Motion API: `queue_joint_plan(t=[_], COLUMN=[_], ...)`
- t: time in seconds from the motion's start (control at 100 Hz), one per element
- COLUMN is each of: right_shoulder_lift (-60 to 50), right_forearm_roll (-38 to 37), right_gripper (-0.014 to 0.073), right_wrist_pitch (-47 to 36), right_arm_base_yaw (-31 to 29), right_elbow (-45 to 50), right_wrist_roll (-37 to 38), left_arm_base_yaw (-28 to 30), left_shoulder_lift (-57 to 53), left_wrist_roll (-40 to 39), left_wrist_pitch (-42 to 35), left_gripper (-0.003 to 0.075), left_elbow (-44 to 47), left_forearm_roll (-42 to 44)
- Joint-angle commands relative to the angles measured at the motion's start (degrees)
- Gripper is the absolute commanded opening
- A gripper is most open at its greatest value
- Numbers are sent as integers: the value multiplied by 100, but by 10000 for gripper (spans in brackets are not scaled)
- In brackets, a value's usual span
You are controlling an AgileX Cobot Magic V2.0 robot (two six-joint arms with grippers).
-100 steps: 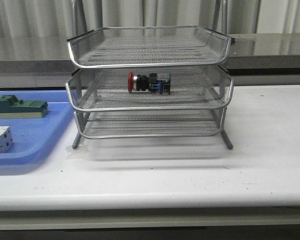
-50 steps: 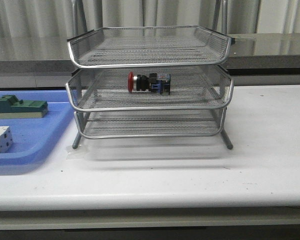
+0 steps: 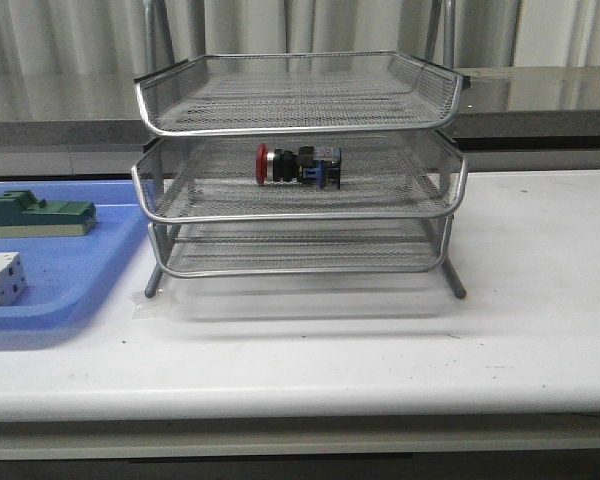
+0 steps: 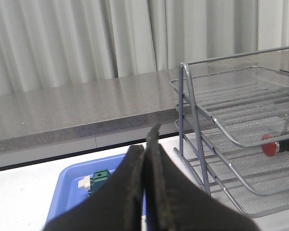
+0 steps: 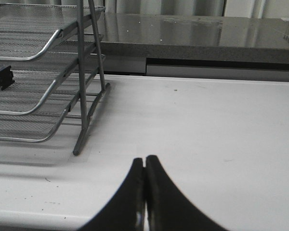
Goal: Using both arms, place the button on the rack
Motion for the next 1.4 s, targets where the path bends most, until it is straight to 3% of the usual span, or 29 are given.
queue_joint_plan(t=[0.0, 0.27, 0.42, 0.64, 0.77, 0.98, 1.39], right_shoulder_lift=[-104, -104, -104, -104, -104, -104, -104], right_forearm_roll=[-87, -87, -87, -87, -87, -87, -87], right_gripper=[-58, -58, -58, -58, -58, -58, -58], right_wrist_pitch=[-458, -458, -458, -458, -458, -458, -458], right_arm_base_yaw=[0, 0, 0, 0, 0, 0, 0], right_elbow=[11, 11, 11, 11, 11, 11, 11], right_wrist_roll=[-12, -12, -12, -12, -12, -12, -12], left_arm_base_yaw=[15, 15, 15, 15, 25, 337, 617], left_shoulder_lift=[48, 48, 48, 48, 48, -81, -1378], left_wrist_roll=[-60, -60, -156, -2556, -3159, -3251, -3421], left_wrist_pitch=[-432, -432, -432, -473, -486, -739, -771], left_gripper=[-20, -20, -20, -20, -20, -20, -20], left_elbow=[-168, -168, -134, 80, 269, 637, 1445], left_forearm_roll=[-65, -65, 469, 2749, 3429, 3475, 3429])
